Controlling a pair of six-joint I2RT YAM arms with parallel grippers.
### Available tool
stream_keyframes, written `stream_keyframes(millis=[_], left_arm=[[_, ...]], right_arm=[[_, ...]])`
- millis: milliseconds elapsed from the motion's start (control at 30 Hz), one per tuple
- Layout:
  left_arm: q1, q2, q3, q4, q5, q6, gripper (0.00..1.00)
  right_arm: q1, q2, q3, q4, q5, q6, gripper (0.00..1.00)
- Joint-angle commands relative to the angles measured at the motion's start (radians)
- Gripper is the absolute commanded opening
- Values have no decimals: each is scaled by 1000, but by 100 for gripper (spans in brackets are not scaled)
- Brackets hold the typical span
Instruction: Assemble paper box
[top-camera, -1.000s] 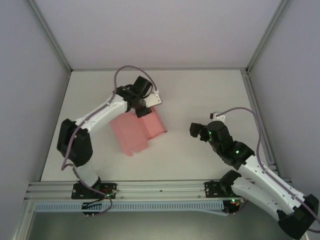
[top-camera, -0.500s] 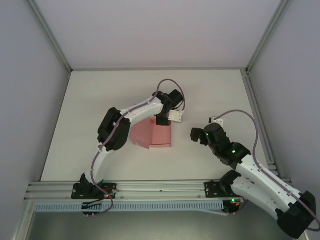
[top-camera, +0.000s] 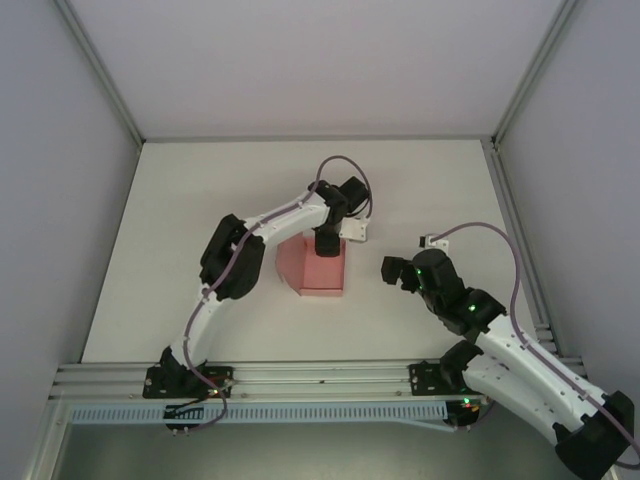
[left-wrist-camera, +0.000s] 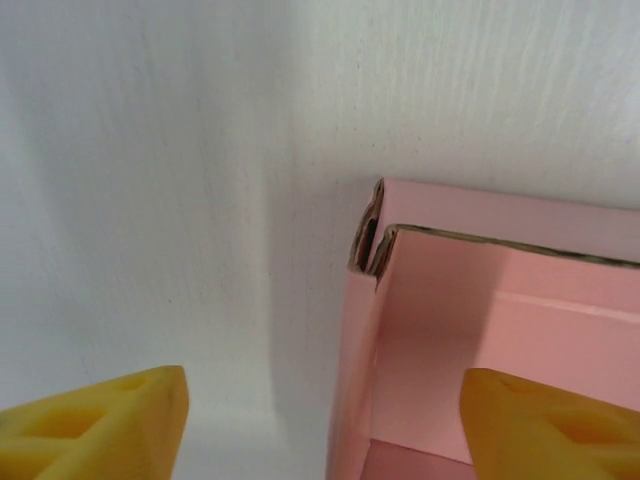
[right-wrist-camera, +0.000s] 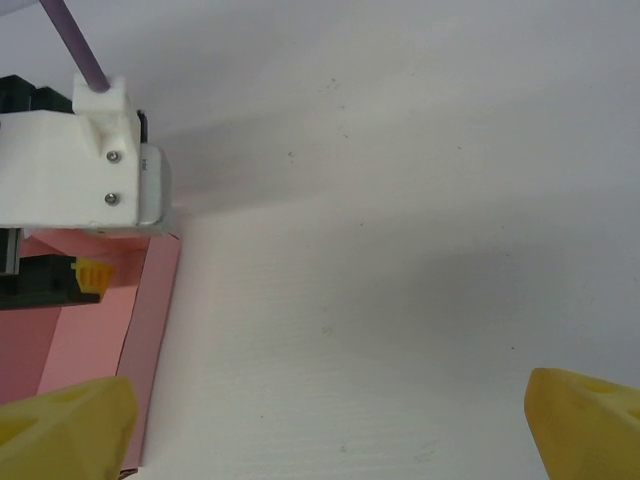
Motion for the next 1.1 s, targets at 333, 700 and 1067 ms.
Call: stream_keyframes(millis=[333, 700, 1067], left_arm=[[47, -543, -363, 511, 10, -436, 100], [354, -1125, -988, 656, -115, -1240, 100], [439, -1254, -1224, 606, -132, -1360, 100]], right_arm=[[-6, 172, 91, 112, -89, -74, 100], [-6, 694, 452, 139, -433, -605, 99], [-4, 1293, 1001, -246, -599, -943, 78]])
